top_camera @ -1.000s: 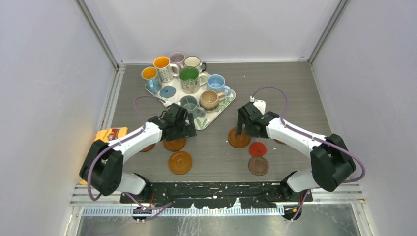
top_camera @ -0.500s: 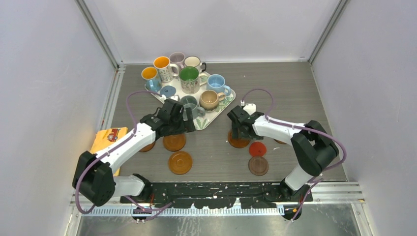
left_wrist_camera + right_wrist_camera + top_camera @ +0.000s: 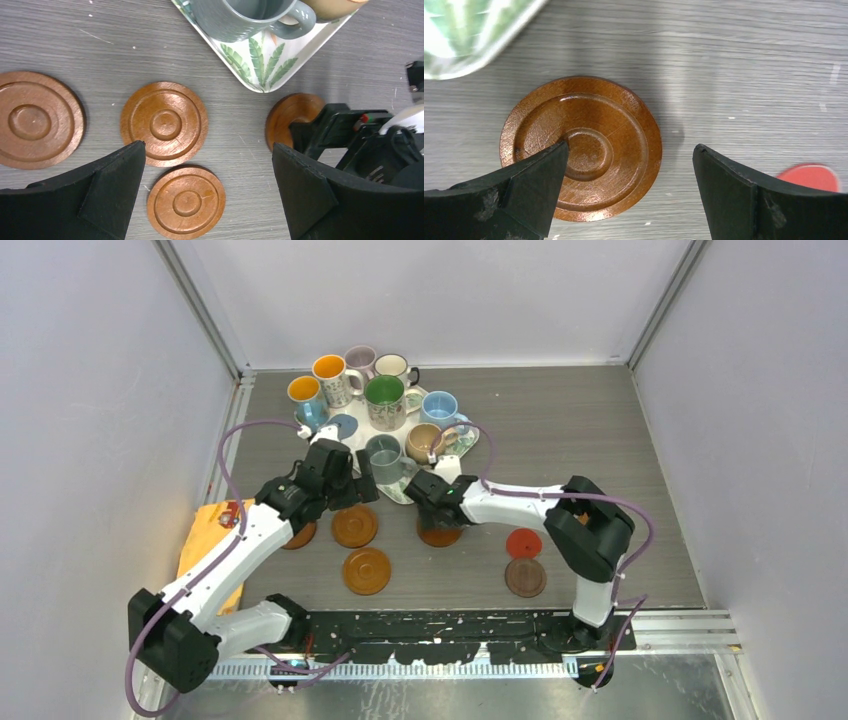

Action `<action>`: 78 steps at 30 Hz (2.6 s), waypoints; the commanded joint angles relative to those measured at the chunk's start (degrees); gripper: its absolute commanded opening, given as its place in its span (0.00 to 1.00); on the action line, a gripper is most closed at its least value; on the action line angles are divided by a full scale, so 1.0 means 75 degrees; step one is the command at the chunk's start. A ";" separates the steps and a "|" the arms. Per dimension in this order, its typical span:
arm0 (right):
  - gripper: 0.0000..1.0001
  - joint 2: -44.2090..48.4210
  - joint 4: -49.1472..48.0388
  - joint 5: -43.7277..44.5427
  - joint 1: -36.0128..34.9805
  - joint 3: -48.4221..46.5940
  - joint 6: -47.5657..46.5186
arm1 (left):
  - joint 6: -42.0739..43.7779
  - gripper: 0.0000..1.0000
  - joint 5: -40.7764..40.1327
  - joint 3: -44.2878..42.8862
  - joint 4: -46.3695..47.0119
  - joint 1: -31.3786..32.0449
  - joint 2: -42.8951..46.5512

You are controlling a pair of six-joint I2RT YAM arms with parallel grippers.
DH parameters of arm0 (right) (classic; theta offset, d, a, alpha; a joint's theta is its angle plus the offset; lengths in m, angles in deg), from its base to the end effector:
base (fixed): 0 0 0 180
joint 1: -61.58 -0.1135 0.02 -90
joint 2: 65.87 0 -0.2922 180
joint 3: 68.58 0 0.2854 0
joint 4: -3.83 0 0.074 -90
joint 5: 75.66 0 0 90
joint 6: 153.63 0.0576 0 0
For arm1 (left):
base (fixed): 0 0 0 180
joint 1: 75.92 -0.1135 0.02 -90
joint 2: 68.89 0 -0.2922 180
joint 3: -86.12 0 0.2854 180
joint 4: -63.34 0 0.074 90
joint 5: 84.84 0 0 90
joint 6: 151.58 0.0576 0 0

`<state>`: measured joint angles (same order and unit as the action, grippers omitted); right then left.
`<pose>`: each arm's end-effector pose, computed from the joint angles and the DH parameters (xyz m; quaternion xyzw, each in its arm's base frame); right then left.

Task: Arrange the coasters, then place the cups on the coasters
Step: Move the coaster to the center of the board.

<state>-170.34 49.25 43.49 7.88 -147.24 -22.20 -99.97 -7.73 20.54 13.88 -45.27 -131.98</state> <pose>0.2535 0.2977 0.1545 -0.0612 0.9538 -0.0510 0.2897 0.2317 -0.1224 0.2913 -0.1035 0.9196 -0.1205 0.3594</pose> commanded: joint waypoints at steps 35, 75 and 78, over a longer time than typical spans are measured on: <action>1.00 -0.0353 0.0390 -0.0652 0.0039 -0.0406 0.0459 | 0.0335 1.00 0.0184 -0.0221 -0.0254 -0.0220 0.0138; 1.00 0.3240 0.0534 -0.0806 0.3520 0.1311 0.0200 | 0.0429 1.00 0.1623 -0.0060 0.0630 -0.0090 -0.0670; 1.00 0.3473 0.0396 -0.0968 0.4384 0.1579 0.0144 | 0.0502 1.00 0.1671 -0.0090 0.0639 -0.0079 -0.0738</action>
<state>-147.83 54.05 37.74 34.94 -137.31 -20.25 -98.01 2.91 20.52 16.02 -46.12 -137.03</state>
